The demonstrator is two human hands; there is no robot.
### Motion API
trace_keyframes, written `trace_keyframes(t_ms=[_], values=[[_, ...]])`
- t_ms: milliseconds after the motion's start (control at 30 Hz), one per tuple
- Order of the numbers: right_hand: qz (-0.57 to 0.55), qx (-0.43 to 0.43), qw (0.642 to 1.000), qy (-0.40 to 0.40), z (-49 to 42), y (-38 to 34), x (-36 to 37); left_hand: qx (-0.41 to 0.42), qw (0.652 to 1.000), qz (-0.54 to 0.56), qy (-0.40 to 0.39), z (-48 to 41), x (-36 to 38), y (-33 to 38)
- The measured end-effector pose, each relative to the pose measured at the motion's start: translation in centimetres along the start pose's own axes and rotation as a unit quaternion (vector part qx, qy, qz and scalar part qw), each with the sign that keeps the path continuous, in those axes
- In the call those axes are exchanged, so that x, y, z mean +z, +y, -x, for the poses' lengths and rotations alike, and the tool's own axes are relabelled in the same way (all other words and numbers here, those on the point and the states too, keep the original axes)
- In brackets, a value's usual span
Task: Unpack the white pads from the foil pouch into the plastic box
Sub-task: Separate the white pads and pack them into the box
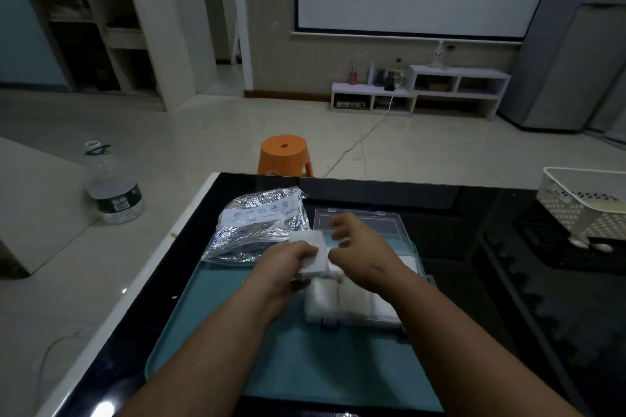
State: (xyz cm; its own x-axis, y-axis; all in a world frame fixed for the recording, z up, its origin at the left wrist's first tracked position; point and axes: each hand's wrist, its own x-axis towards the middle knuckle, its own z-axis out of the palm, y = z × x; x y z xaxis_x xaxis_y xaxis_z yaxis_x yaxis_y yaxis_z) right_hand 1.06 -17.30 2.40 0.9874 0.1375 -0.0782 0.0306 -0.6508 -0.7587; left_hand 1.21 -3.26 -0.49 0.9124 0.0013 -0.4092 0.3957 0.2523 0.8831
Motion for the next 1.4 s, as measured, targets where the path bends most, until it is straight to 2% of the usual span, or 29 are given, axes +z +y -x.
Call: trace_keyframes(t_ms=[67,167,267,367,500,667,767,967,1133,1400], values=[[-0.057,0.068,0.996,-0.003,-0.1,0.2,-0.1,0.008,1.000,-0.003,0.011,-0.1,0.0,0.0],[-0.111,0.119,0.987,-0.010,0.0,0.4,0.0,0.000,1.000,-0.031,0.001,-0.1,-0.2,-0.1],[-0.094,0.129,0.987,-0.008,0.0,0.7,0.0,0.008,0.995,-0.100,-0.003,-0.2,-0.5,-0.5],[-0.078,0.141,0.987,-0.029,-0.1,1.2,0.2,0.039,0.986,-0.160,0.037,-0.4,-0.8,-1.0],[-0.034,0.155,0.985,-0.061,-0.1,1.5,0.5,0.117,0.932,-0.339,0.047,-0.4,-0.8,-1.7],[0.006,0.179,0.980,-0.090,-0.2,1.6,0.6,0.149,0.866,-0.474,0.057,0.1,-0.5,-1.6],[0.050,0.173,0.976,-0.122,-0.1,1.3,0.8,0.152,0.855,-0.493,0.059,0.2,-0.5,-1.6],[0.076,0.157,0.979,-0.105,-0.2,1.5,1.3,0.151,0.827,-0.541,0.034,0.3,-0.6,-1.7],[0.064,0.165,0.976,-0.128,-0.1,1.4,0.8,0.138,0.825,-0.548,0.017,0.2,-0.9,-1.7],[0.140,0.133,0.972,-0.137,-0.3,2.1,1.3,0.131,0.819,-0.558,0.002,0.0,-1.0,-2.2]])
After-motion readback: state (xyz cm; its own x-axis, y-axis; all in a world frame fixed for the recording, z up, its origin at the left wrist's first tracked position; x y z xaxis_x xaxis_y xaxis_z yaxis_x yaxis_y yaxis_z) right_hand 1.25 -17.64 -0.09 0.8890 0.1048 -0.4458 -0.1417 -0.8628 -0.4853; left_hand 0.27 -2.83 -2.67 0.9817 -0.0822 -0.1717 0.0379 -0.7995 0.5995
